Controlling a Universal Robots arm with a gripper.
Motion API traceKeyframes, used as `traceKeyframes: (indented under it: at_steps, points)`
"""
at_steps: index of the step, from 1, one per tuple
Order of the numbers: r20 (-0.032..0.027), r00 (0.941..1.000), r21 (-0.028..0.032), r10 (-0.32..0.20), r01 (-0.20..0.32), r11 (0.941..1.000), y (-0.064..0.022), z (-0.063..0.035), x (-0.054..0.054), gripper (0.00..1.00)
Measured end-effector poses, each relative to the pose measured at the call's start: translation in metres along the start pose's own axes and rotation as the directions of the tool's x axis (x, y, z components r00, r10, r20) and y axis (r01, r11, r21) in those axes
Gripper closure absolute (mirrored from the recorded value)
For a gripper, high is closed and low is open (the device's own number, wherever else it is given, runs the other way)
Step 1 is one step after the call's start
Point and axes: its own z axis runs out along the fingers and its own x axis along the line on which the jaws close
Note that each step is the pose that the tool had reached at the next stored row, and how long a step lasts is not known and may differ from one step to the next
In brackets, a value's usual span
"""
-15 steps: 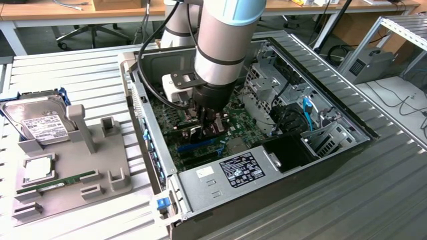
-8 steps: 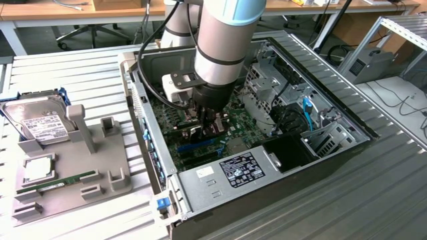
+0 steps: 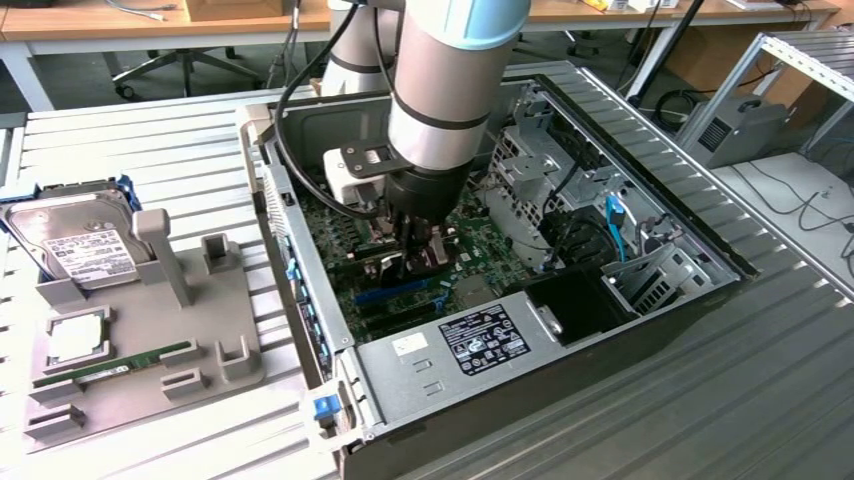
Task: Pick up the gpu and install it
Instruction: 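Insert the gpu into the slot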
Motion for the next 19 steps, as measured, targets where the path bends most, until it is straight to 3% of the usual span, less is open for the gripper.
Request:
traceKeyframes:
  at_steps: [19]
  points:
    - [0.0005, 1.0000, 0.0000, 0.000, 0.000, 1.0000, 0.0002, 0.0059, 0.0002, 0.73]
